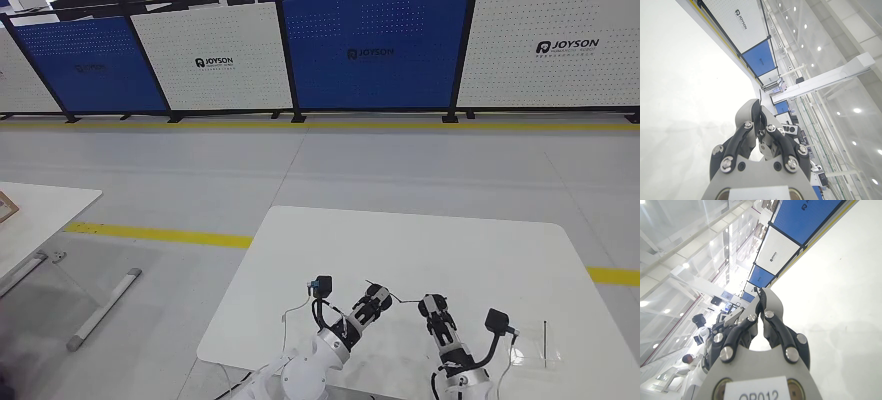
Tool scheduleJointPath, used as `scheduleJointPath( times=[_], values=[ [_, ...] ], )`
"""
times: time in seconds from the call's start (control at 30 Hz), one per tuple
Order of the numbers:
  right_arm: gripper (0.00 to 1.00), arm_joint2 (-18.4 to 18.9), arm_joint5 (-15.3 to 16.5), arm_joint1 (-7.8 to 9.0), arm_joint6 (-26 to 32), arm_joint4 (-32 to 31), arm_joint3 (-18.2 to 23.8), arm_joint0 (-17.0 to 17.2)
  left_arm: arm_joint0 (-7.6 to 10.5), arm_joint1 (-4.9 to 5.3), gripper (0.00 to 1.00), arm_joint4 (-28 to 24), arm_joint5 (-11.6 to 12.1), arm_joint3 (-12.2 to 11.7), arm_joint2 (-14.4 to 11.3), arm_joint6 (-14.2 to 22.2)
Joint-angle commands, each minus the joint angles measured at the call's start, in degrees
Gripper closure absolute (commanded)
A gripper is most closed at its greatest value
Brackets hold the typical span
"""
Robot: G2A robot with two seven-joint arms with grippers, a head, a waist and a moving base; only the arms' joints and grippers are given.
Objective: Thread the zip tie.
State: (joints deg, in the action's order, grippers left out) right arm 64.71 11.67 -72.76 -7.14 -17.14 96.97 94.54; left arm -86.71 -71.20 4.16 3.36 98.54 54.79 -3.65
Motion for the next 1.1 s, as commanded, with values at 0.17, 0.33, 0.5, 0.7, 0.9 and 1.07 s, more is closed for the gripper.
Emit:
scheduleJointPath(
  times=[0.17,0.33,0.5,0.7,0.9,1.07],
  values=[
    [1.00,-1.4,-0.6,-0.51,0.1,-0.6,-1.0,-1.3,0.00,0.00,1.00,0.0,0.0,0.0,0.0,0.0],
    [1.00,-1.7,-0.8,-0.64,0.0,-0.6,-1.3,-1.5,0.00,0.00,1.00,0.0,0.0,0.0,0.0,0.0],
    [1.00,-1.7,-0.8,-0.64,0.0,-0.6,-1.3,-1.5,0.00,0.00,1.00,0.0,0.0,0.0,0.0,0.0],
    [1.00,-0.9,1.8,-0.69,0.8,1.3,-1.3,-1.2,0.02,-0.25,1.00,-5.2,0.7,0.3,0.4,1.6],
    [1.00,-1.6,2.5,-1.02,0.5,1.5,-1.8,-1.7,-0.27,-0.31,1.00,-6.5,1.6,0.6,1.0,1.5],
    [1.00,-1.3,3.3,-1.21,-0.7,1.6,-1.7,-1.6,-0.46,-0.32,1.00,-5.8,1.7,0.7,1.5,0.7]
  ],
)
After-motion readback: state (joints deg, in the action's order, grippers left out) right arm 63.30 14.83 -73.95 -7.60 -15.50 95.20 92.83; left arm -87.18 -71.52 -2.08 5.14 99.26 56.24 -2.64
